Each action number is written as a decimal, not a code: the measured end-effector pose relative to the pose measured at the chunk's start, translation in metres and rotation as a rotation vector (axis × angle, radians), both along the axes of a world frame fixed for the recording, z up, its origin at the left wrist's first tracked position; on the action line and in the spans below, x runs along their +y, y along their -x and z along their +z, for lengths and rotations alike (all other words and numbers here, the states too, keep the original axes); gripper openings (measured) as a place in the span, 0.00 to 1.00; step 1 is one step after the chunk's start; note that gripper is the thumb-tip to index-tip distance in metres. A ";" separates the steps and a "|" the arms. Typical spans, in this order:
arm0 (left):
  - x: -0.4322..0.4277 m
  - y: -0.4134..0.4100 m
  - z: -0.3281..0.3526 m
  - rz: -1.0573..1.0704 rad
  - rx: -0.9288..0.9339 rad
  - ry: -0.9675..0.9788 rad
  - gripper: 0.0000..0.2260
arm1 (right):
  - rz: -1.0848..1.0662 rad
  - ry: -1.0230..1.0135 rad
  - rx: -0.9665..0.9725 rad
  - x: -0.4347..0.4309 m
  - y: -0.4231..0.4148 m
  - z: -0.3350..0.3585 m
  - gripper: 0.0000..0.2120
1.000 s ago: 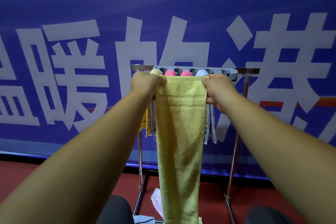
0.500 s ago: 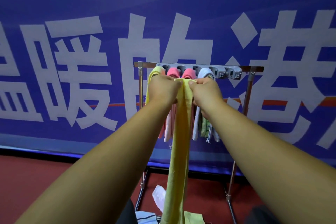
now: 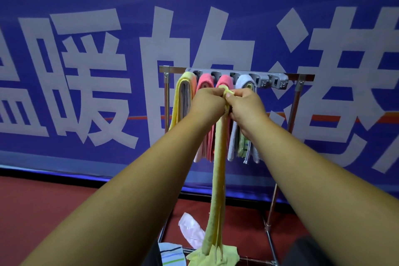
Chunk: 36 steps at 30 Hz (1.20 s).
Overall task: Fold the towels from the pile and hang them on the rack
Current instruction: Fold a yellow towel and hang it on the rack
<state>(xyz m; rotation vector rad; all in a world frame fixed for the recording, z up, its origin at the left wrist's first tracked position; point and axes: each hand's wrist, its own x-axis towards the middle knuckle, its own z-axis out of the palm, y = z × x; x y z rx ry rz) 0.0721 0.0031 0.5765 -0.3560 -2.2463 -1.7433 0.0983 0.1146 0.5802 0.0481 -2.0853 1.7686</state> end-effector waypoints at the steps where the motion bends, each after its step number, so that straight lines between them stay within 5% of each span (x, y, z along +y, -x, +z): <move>1: 0.001 0.001 -0.001 0.001 0.021 -0.008 0.20 | 0.011 0.013 0.004 0.000 0.000 0.000 0.10; 12: -0.007 0.003 -0.008 0.244 0.228 0.013 0.13 | 0.190 0.150 -0.028 0.007 0.001 0.003 0.07; 16: -0.009 0.002 -0.005 0.271 0.235 0.084 0.27 | 0.170 0.265 -0.048 0.012 0.006 0.003 0.08; 21: -0.031 0.005 -0.010 -0.064 -0.005 -0.037 0.40 | 0.225 0.330 -0.063 0.019 0.001 0.014 0.07; 27: -0.050 -0.002 -0.035 -0.394 -0.279 -0.004 0.19 | 0.256 0.321 -0.041 0.023 0.006 0.023 0.13; 33: -0.046 -0.011 -0.039 -0.506 -0.326 -0.212 0.18 | 0.176 0.326 -0.024 0.027 0.018 0.024 0.12; 36: -0.040 -0.014 -0.028 -0.523 -0.310 -0.319 0.17 | 0.147 0.300 -0.141 0.027 0.017 0.010 0.19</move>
